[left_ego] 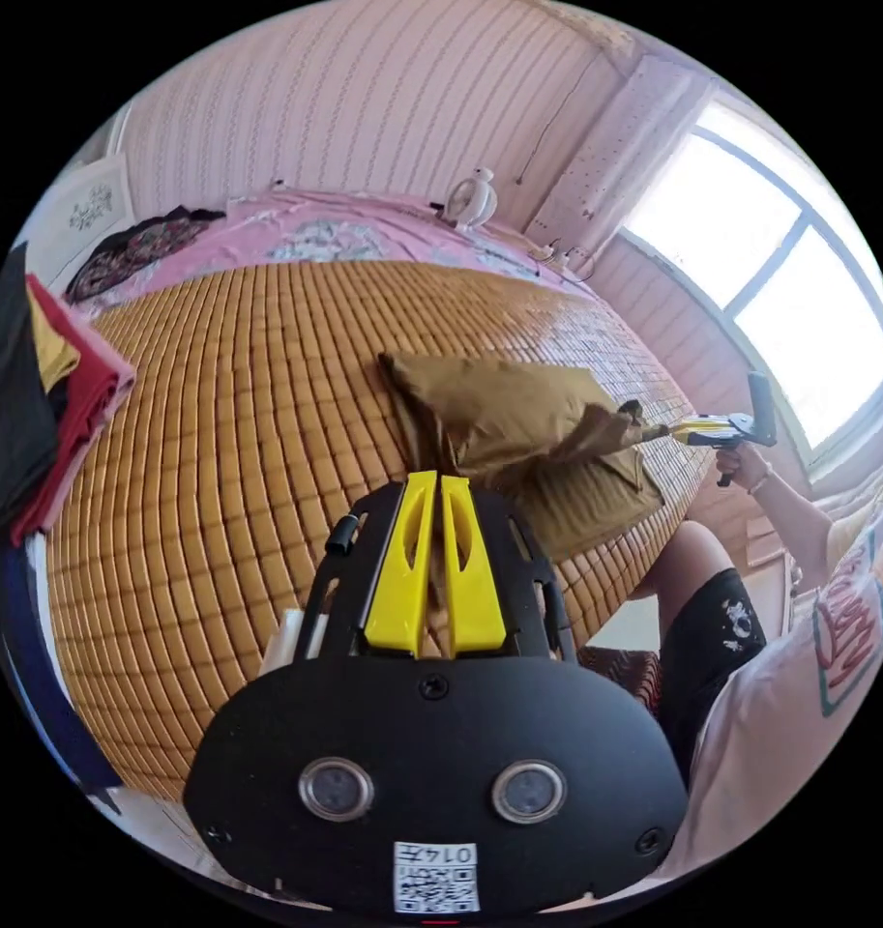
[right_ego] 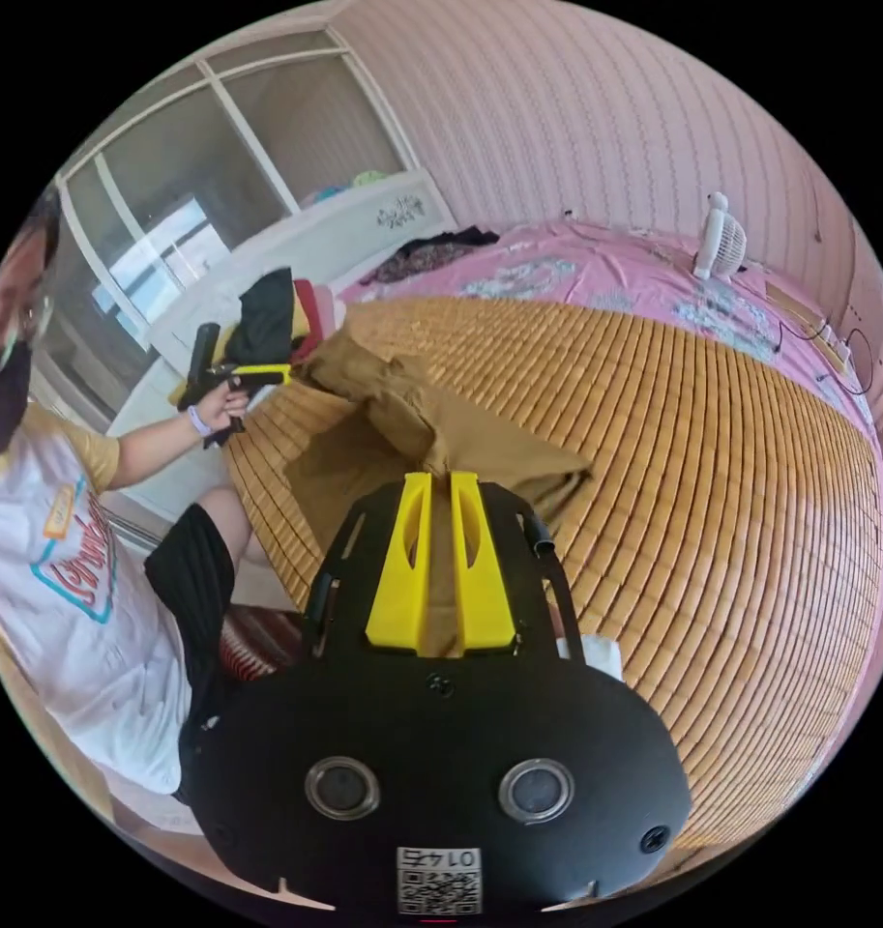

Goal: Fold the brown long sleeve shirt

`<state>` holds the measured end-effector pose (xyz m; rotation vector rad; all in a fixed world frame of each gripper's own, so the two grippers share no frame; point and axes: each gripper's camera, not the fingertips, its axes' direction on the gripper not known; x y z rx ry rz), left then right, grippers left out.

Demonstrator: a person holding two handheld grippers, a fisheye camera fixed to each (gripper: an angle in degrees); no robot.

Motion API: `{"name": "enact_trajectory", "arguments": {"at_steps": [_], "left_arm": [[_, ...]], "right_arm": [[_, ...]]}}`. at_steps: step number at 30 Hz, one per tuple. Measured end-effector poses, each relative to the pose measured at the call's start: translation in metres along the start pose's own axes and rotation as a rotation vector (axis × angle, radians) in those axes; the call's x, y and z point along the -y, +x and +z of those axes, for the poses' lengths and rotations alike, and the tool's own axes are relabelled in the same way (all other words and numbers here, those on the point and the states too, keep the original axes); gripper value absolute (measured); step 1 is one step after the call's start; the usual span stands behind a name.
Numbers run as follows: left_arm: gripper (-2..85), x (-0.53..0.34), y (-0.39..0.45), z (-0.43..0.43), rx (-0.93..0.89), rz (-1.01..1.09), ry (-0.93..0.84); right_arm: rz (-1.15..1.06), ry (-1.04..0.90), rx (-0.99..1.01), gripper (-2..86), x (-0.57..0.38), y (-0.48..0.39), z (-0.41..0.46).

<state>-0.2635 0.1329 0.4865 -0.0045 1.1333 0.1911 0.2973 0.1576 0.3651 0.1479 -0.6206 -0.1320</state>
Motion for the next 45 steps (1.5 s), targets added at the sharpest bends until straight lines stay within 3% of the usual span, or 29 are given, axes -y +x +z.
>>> {"name": "enact_trajectory", "arguments": {"at_steps": [4,8,16,20,23,24,26,30,33,39,42,45], "left_arm": [[-1.0,-0.069,-0.006,0.004,-0.031,-0.143,-0.074],[-1.0,-0.057,0.026,0.014,-0.081,-0.061,-0.070],[-1.0,0.007,0.156,0.111,-0.077,0.256,-0.088],[-1.0,-0.001,0.185,0.169,-0.063,0.310,-0.174],[-1.0,-0.022,0.187,0.190,-0.051,0.335,-0.210],[-1.0,-0.026,0.186,0.189,-0.055,0.335,-0.182],[-1.0,-0.037,0.182,0.190,-0.070,0.320,-0.158],[-1.0,-0.044,0.181,0.194,-0.079,0.320,-0.164],[-1.0,-0.053,0.179,0.196,-0.093,0.330,-0.168],[-1.0,-0.072,0.174,0.199,-0.118,0.324,-0.140],[-1.0,-0.080,0.174,0.200,-0.117,0.321,-0.138],[-1.0,-0.087,0.173,0.201,-0.123,0.322,-0.133]], "right_arm": [[0.166,-0.186,0.034,6.6,-0.056,-0.024,0.046],[0.214,-0.149,0.047,6.5,-0.051,-0.042,0.054],[-0.082,-0.189,-0.160,0.2,0.101,-0.101,0.107],[-0.189,-0.199,-0.245,-0.6,0.177,-0.116,0.143],[-0.206,-0.325,-0.320,-0.8,0.223,-0.115,0.191],[-0.200,-0.468,-0.301,-0.8,0.232,-0.110,0.220],[-0.209,-0.457,-0.273,-0.8,0.245,-0.108,0.227],[-0.272,-0.670,-0.222,-0.8,0.283,-0.107,0.241],[-0.270,-0.662,-0.303,-0.9,0.305,-0.100,0.255],[-0.227,-0.827,-0.208,-0.9,0.329,-0.085,0.270],[-0.224,-0.765,-0.328,-0.8,0.328,-0.079,0.271],[-0.178,-0.695,-0.316,-0.8,0.317,-0.069,0.270]]}}
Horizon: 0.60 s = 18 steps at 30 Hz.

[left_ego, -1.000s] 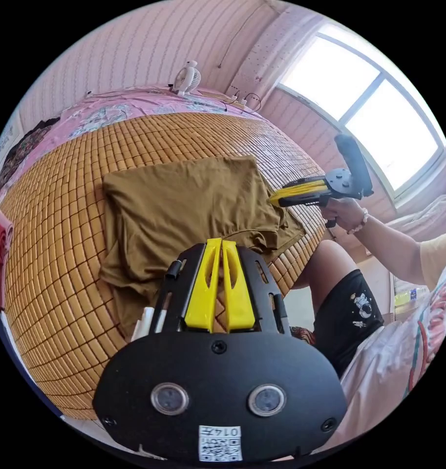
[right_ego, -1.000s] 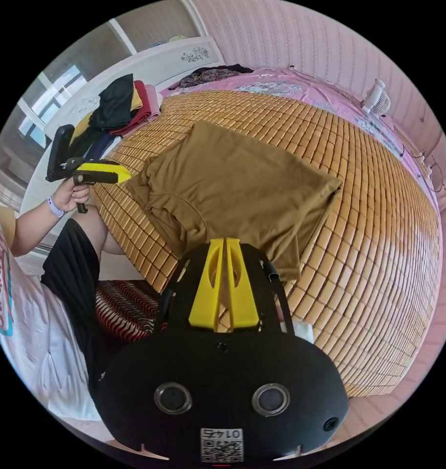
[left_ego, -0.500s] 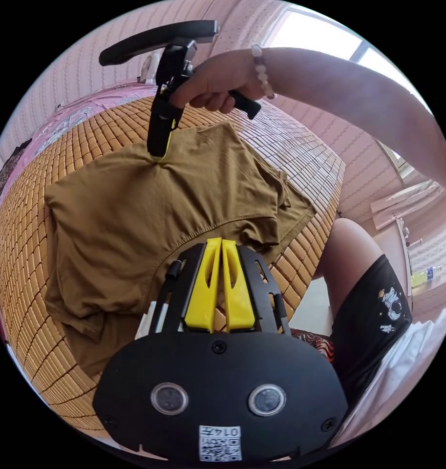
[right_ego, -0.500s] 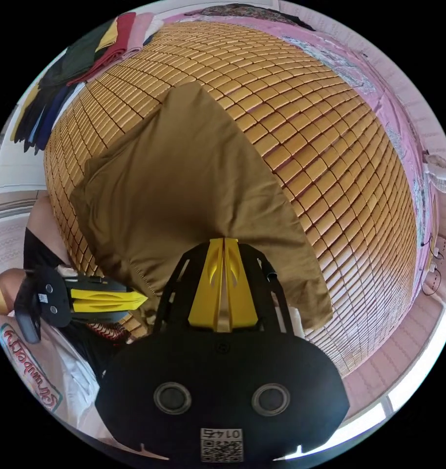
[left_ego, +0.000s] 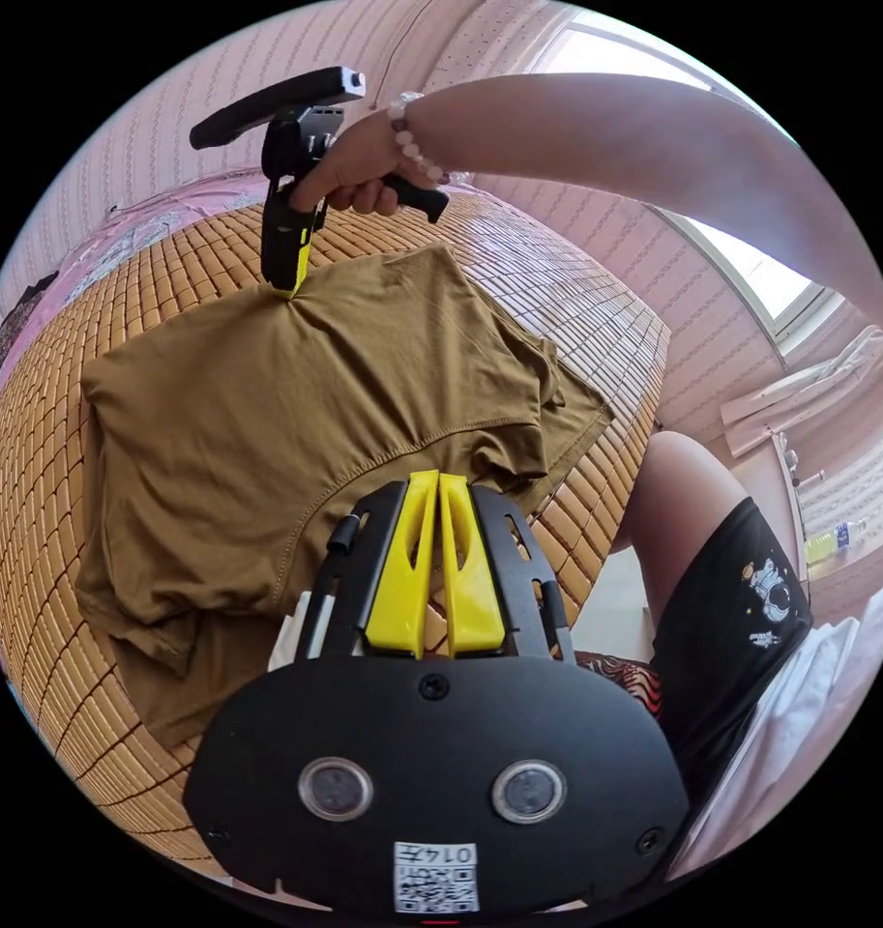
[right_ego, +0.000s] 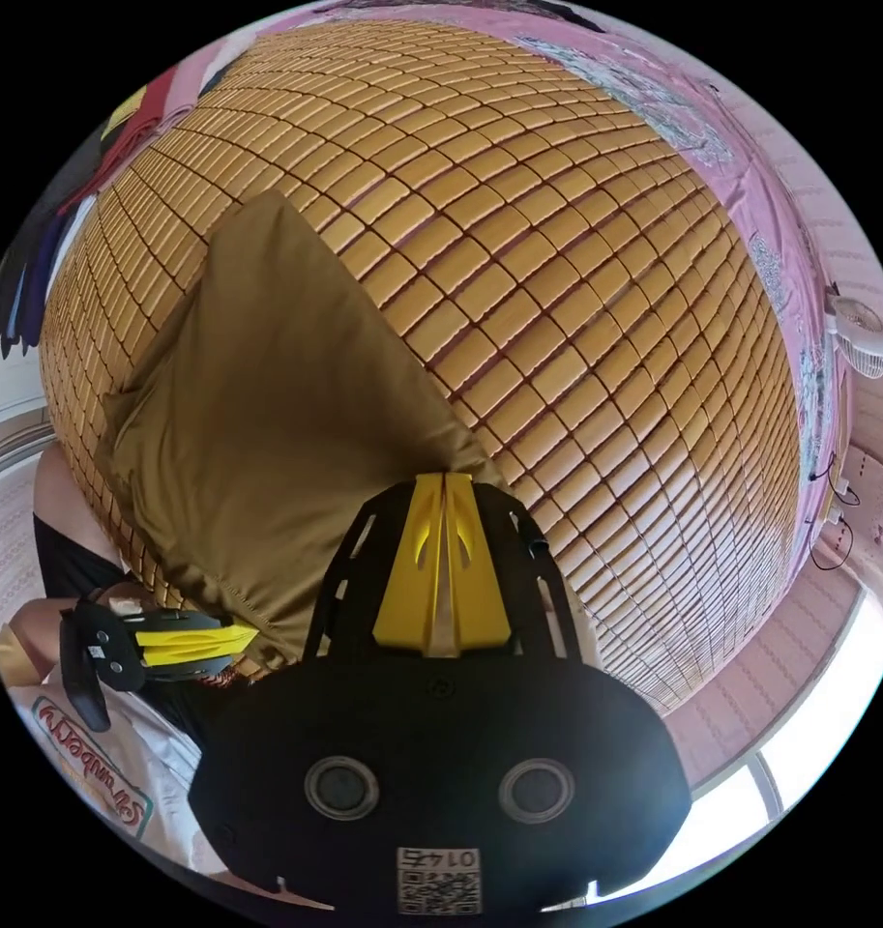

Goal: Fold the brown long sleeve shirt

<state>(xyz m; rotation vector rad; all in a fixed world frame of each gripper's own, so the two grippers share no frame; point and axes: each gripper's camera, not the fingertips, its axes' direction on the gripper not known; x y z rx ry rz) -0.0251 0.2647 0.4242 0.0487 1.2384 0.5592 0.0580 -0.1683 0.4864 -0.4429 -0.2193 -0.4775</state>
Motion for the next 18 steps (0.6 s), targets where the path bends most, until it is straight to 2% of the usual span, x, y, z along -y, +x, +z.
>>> {"name": "enact_trajectory", "arguments": {"at_steps": [5,9,13,16,18], "left_arm": [[-0.8,-0.019,0.014,-0.013,-0.040,0.052,0.066],[0.0,-0.032,0.032,-0.026,-0.055,0.111,0.162],[6.4,-0.034,0.058,-0.026,-0.083,0.184,0.271],[11.6,-0.026,0.081,-0.014,-0.078,0.235,0.265],[14.7,-0.020,0.095,-0.004,-0.045,0.247,0.246]], "right_arm": [[0.052,0.212,0.125,-0.9,-0.067,0.013,0.002],[0.184,0.424,0.220,-0.6,-0.192,0.017,0.017],[0.450,0.461,0.255,3.4,-0.318,0.018,0.064],[0.583,0.427,0.320,9.0,-0.378,0.012,0.102],[0.626,0.393,0.328,9.2,-0.399,0.007,0.123]]}}
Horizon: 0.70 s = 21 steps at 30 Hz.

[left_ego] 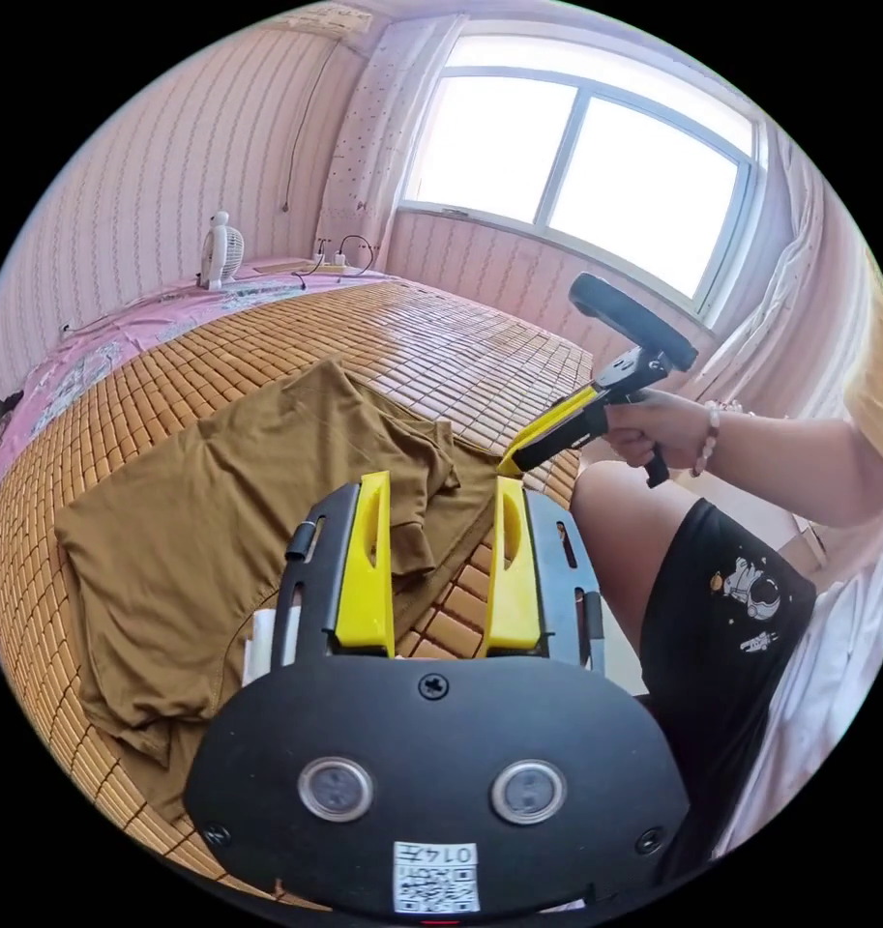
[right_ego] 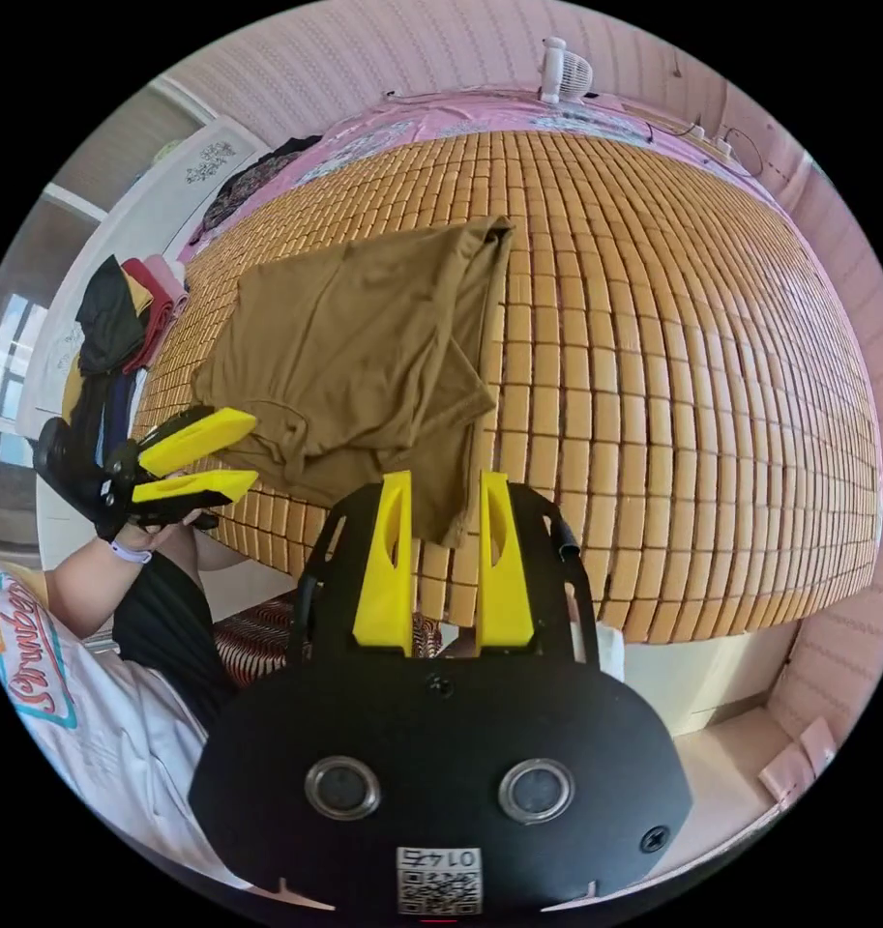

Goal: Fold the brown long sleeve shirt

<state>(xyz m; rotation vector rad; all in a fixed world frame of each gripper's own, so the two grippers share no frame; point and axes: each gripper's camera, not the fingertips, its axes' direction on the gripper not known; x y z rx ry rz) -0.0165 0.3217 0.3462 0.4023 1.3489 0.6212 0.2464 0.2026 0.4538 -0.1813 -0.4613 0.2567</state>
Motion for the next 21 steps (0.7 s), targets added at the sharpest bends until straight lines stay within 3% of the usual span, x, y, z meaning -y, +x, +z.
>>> {"name": "enact_trajectory", "arguments": {"at_steps": [7,12,15,19,21], "left_arm": [[21.5,0.020,0.043,0.048,-0.010,0.135,-0.116],[23.1,0.032,0.055,0.075,-0.042,0.168,-0.165],[19.0,0.038,0.055,0.088,-0.017,0.127,-0.201],[5.7,0.034,0.053,0.079,0.052,0.060,-0.246],[4.1,0.025,0.059,0.066,0.008,0.120,-0.272]], "right_arm": [[0.130,0.044,0.014,5.1,-0.050,0.047,0.010],[0.103,0.154,0.247,1.5,-0.074,0.077,-0.007],[0.103,0.226,0.410,1.1,-0.089,0.095,-0.014],[0.234,0.260,0.786,1.0,-0.116,0.130,0.004],[0.238,0.256,0.834,1.2,-0.130,0.136,0.010]]}}
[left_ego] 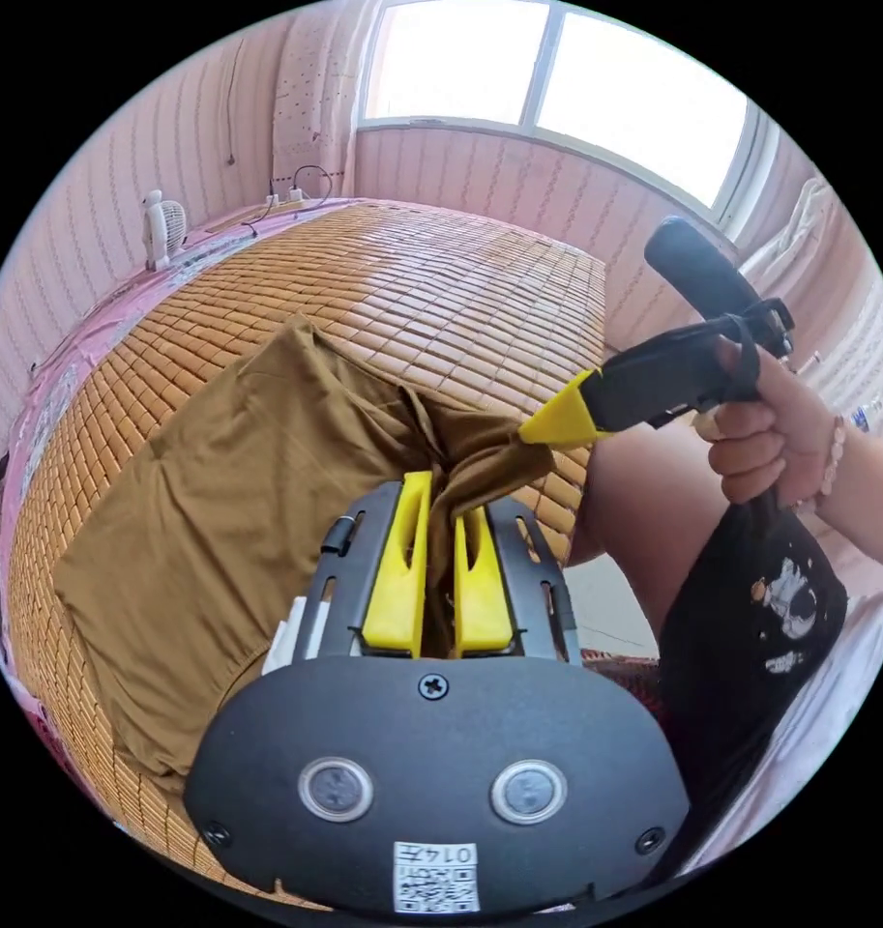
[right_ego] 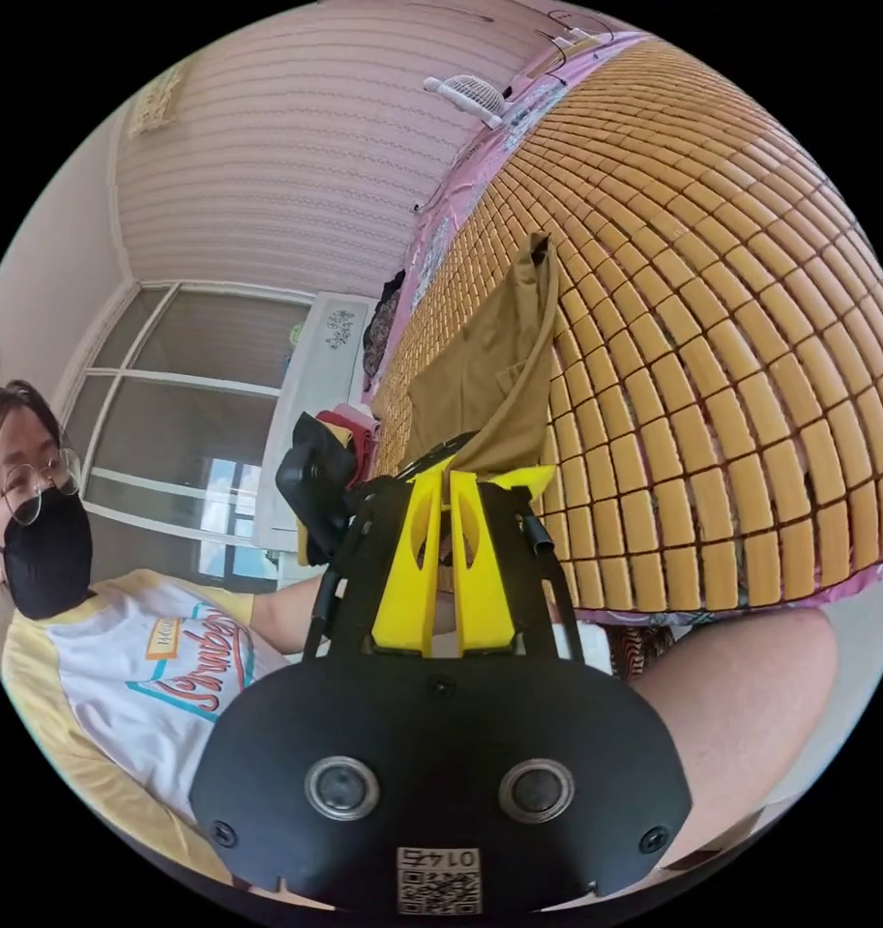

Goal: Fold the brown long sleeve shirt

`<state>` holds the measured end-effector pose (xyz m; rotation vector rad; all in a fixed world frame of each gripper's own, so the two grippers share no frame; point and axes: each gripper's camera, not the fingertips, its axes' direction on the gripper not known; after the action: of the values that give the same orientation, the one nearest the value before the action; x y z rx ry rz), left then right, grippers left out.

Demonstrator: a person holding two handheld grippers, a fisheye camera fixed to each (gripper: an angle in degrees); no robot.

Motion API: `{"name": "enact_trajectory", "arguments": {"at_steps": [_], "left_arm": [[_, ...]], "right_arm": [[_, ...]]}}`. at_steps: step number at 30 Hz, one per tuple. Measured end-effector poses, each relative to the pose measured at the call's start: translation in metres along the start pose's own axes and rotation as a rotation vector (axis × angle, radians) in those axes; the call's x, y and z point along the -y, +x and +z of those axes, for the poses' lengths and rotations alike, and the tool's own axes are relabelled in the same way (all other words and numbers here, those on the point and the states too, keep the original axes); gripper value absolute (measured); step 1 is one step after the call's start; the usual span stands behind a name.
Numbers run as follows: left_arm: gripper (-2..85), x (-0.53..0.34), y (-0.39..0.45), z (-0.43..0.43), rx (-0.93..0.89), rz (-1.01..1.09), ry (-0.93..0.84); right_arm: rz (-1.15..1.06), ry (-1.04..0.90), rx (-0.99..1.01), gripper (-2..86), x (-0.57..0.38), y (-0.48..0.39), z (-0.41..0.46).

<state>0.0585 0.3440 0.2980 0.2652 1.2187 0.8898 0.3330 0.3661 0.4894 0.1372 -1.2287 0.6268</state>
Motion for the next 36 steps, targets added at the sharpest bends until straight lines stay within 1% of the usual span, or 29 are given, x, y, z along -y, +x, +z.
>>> {"name": "enact_trajectory", "arguments": {"at_steps": [2,4,6,7,9,12,13,14,18,21,23,24,27,29,31,33,34,36], "left_arm": [[3.6,-0.024,0.016,-0.018,-0.021,0.098,-0.001],[3.5,-0.043,0.030,-0.033,0.001,0.168,-0.006],[3.4,-0.061,0.045,-0.045,0.035,0.226,-0.016],[3.3,-0.070,0.054,-0.053,0.062,0.259,-0.018],[3.4,-0.080,0.063,-0.065,0.091,0.276,-0.012],[3.6,-0.089,0.062,-0.084,0.075,0.216,0.029],[3.7,-0.090,0.058,-0.091,0.062,0.186,0.043],[3.7,-0.091,0.054,-0.097,0.055,0.167,0.056],[3.8,-0.093,0.047,-0.116,0.064,0.150,0.104],[3.9,-0.089,0.039,-0.134,0.051,0.125,0.142],[3.9,-0.085,0.034,-0.153,0.016,0.111,0.207],[3.8,-0.084,0.033,-0.158,0.011,0.106,0.226],[3.7,-0.078,0.025,-0.183,0.004,0.057,0.318],[3.7,-0.077,0.010,-0.206,-0.012,-0.021,0.403],[3.7,-0.079,-0.008,-0.225,0.000,-0.101,0.459],[3.8,-0.084,-0.031,-0.243,0.048,-0.177,0.497],[3.9,-0.087,-0.048,-0.254,0.098,-0.227,0.501],[4.5,-0.095,-0.083,-0.260,0.142,-0.336,0.467]], "right_arm": [[-0.026,0.007,-0.051,1.5,-0.013,0.002,-0.007],[-0.030,0.086,-0.305,2.2,-0.026,0.004,-0.023],[-0.036,0.153,-0.468,4.0,-0.029,0.005,-0.033],[-0.041,0.183,-0.515,6.3,-0.028,0.007,-0.036],[-0.044,0.200,-0.513,8.5,-0.021,0.012,-0.033],[-0.008,0.222,-0.459,9.4,-0.009,0.025,-0.025],[0.012,0.227,-0.484,9.1,-0.005,0.030,-0.021],[0.030,0.220,-0.489,8.4,-0.003,0.033,-0.019],[0.057,0.187,-0.381,2.0,0.000,0.044,-0.017],[0.075,0.215,-0.332,0.5,-0.003,0.043,-0.033],[0.060,0.234,-0.300,0.2,-0.007,0.036,-0.045],[0.037,0.250,-0.299,0.0,-0.010,0.028,-0.054],[-0.063,0.275,-0.374,-0.1,-0.013,-0.007,-0.069],[-0.139,0.280,-0.396,-0.1,-0.008,-0.032,-0.071],[-0.273,0.249,-0.409,0.0,0.014,-0.072,-0.060],[-0.377,0.203,-0.372,0.3,0.041,-0.105,-0.038],[-0.435,0.161,-0.312,0.7,0.063,-0.125,-0.016],[-0.522,0.132,-0.246,1.7,0.091,-0.152,0.025]]}}
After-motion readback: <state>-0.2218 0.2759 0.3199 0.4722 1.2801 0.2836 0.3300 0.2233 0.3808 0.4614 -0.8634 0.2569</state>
